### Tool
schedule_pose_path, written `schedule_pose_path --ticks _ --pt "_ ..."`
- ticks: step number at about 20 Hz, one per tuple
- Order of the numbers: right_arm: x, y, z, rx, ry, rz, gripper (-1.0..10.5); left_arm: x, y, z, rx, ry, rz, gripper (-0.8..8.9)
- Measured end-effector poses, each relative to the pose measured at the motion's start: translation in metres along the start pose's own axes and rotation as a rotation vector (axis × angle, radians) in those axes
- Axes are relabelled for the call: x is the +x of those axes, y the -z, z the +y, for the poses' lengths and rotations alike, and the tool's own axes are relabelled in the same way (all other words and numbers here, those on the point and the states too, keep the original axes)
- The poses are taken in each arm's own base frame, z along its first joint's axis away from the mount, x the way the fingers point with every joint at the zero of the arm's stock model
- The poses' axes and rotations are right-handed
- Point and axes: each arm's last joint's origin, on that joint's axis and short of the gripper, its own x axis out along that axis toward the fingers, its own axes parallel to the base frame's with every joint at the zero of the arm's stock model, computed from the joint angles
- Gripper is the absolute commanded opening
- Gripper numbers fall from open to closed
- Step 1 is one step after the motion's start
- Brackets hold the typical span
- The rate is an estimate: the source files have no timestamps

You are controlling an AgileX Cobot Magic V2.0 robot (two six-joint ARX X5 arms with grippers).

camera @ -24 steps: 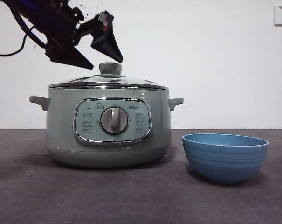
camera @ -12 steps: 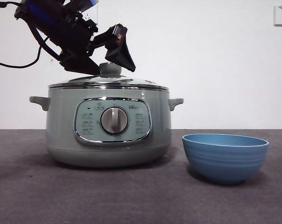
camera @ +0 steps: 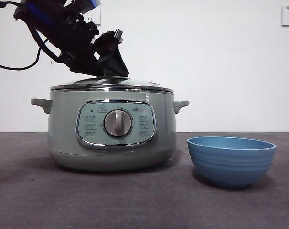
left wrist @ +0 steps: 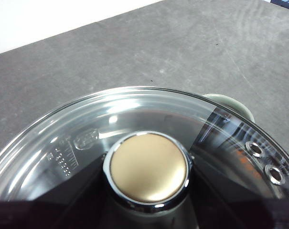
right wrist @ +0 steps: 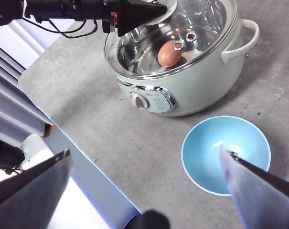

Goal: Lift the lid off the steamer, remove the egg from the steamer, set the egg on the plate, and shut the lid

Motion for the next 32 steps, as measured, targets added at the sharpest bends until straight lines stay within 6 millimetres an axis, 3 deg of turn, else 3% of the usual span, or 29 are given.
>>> schedule_pose_path --ticks 11,17,21,25,28,32 --pt "0.0 0.0 0.0 0.0 0.0 0.0 5.9 -0.006 -0.004 -0.001 -0.005 -0.002 -0.01 -0.09" --pt "0.0 0.0 0.0 0.0 0.0 0.0 5.9 -0.043 -0.029 -0.007 0.007 0.002 -0.115 -0.09" --pt "0.001 -0.006 -0.002 -0.003 0.005 -0.042 5.9 -0.088 -0.043 -0.015 0.013 -0.003 -0.15 -0.09" --pt "0.012 -0.017 -0.007 0.014 -0.016 -0.077 5.9 -0.154 -0.052 -0.026 0.02 -0.046 -0.202 -0.09" --pt "0.028 -0.028 -0.009 0.023 -0.036 -0.082 5.9 -0.201 -0.048 -0.035 0.018 -0.086 -0.213 -0.09" --pt "0.061 -0.048 -0.005 0.018 -0.005 -0.029 5.9 -0.25 -0.033 -0.043 0.003 -0.165 -0.205 -0.09"
